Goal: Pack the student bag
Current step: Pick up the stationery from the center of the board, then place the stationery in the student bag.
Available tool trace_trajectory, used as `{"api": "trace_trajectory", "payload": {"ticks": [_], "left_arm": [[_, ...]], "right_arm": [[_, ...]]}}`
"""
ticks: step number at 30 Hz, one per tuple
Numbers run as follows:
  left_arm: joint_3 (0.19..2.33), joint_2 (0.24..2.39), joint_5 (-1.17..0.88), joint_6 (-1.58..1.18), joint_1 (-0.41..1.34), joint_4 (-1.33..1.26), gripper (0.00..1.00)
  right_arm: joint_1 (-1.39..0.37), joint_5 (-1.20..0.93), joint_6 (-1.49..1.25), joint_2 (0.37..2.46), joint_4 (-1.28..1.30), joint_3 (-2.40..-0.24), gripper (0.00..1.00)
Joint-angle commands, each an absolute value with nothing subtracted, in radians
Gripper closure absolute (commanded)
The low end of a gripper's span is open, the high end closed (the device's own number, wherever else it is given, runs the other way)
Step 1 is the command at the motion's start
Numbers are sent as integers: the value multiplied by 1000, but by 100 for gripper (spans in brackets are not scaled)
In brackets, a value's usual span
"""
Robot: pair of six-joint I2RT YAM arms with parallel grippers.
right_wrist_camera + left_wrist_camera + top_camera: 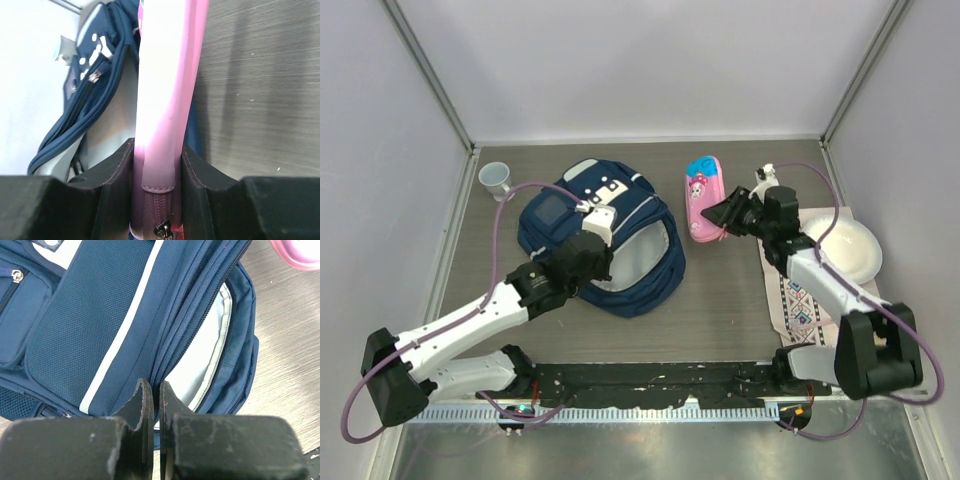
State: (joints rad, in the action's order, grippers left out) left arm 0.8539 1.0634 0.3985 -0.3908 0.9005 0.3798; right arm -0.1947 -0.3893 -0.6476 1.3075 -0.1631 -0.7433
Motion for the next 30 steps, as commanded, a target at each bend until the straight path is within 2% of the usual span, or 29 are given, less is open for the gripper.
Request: {"api": "trace_trajectory", "payload": {"ticks": [1, 11, 20, 30], "left_arm": [[885, 996, 445, -434, 897, 296, 100], [899, 953, 489, -437, 899, 258, 100], [908, 919, 517, -462, 897, 241, 100], [908, 940, 491, -454, 899, 226, 100]], "right_arm": [[-195, -406, -736, 1108, -146, -690, 99], [-193, -520, -833, 1006, 29, -657, 99], [-258, -673, -928, 1083, -70, -609, 99], [-492, -680, -1075, 1298, -416, -647, 99]]}}
